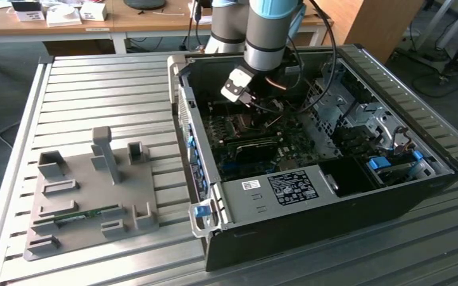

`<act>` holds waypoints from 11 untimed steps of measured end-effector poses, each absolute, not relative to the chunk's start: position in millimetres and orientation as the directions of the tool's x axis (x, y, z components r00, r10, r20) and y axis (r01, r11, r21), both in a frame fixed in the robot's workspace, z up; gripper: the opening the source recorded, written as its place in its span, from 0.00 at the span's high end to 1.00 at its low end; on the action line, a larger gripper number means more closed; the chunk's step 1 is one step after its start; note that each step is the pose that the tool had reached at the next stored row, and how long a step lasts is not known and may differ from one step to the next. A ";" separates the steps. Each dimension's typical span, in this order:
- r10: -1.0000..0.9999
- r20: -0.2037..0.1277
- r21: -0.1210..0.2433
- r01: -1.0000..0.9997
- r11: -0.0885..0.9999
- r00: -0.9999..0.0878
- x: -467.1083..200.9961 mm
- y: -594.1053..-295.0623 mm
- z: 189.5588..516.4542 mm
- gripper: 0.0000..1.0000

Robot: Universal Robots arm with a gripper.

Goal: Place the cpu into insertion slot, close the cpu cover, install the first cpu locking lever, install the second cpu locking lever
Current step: 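Place the cpu into insertion slot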

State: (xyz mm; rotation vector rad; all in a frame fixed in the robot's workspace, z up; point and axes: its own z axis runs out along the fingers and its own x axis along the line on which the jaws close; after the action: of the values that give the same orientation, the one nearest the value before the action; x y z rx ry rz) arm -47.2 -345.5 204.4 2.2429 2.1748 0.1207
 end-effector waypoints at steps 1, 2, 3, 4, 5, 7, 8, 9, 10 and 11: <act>0.999 0.045 0.065 0.997 -0.029 0.026 -47.2 -345.2 204.1 0.46; 0.999 0.045 0.065 0.998 -0.026 0.023 -47.1 -344.9 203.8 0.46; 0.999 0.045 0.065 0.998 -0.022 0.019 -47.1 -344.7 203.6 0.46; 0.999 0.045 0.065 0.998 -0.019 0.016 -47.2 -344.5 203.4 0.46; 0.999 0.045 0.065 0.998 -0.016 0.013 -47.2 -344.3 203.2 0.46; 0.999 0.045 0.065 0.998 -0.010 0.007 -47.2 -344.1 203.0 0.46; 0.999 0.045 0.065 0.998 -0.008 0.005 -47.2 -344.1 202.7 0.46; 0.999 0.045 0.065 0.998 -0.006 0.003 -47.4 -344.1 202.4 0.46; 0.999 0.045 0.065 0.998 -0.004 0.001 -47.7 -344.1 202.2 0.46; 0.999 0.045 0.065 0.998 -0.003 0.000 -48.0 -344.1 202.0 0.46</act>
State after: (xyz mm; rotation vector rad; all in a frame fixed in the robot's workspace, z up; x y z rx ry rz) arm -48.0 -344.1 202.0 2.2115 2.2083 0.1212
